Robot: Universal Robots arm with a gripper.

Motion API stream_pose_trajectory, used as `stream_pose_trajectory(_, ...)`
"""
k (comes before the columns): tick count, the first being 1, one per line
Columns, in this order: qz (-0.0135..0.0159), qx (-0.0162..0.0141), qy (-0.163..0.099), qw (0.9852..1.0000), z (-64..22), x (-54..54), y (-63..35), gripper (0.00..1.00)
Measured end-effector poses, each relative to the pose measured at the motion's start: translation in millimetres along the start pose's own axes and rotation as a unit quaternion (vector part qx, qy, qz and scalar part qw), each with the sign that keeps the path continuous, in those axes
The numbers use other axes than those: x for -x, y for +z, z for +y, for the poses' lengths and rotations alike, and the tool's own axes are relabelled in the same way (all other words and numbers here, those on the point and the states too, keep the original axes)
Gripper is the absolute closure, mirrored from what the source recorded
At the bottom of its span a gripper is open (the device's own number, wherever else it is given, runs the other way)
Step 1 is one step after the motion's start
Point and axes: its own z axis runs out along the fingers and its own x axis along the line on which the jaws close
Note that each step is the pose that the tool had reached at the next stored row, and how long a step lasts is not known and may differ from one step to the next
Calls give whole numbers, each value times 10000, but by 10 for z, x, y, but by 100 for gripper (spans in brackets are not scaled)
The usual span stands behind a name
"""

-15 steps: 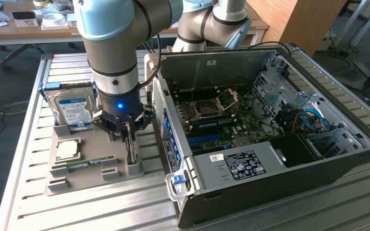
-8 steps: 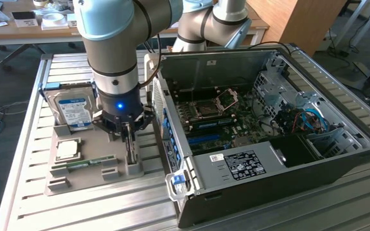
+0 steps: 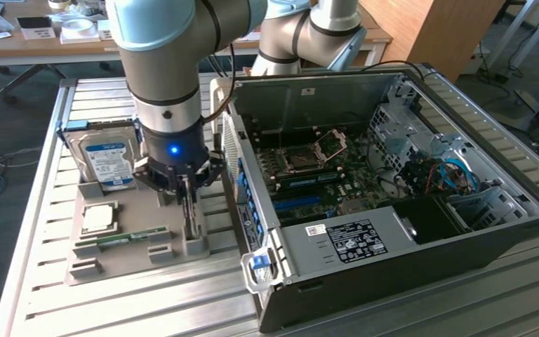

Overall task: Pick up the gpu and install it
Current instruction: 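Pick up the gpu and move the gpu toward the slot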

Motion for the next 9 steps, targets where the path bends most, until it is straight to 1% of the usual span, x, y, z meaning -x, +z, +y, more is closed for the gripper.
stream_pose_trajectory(6, -12, 1, 0, 10000, 8, 5, -188, 72)
stream_pose_trajectory(7, -16, 1, -1, 10000, 11, 8, -267, 72)
stream_pose_trajectory(9, -22, 1, -1, 10000, 14, 9, -341, 72)
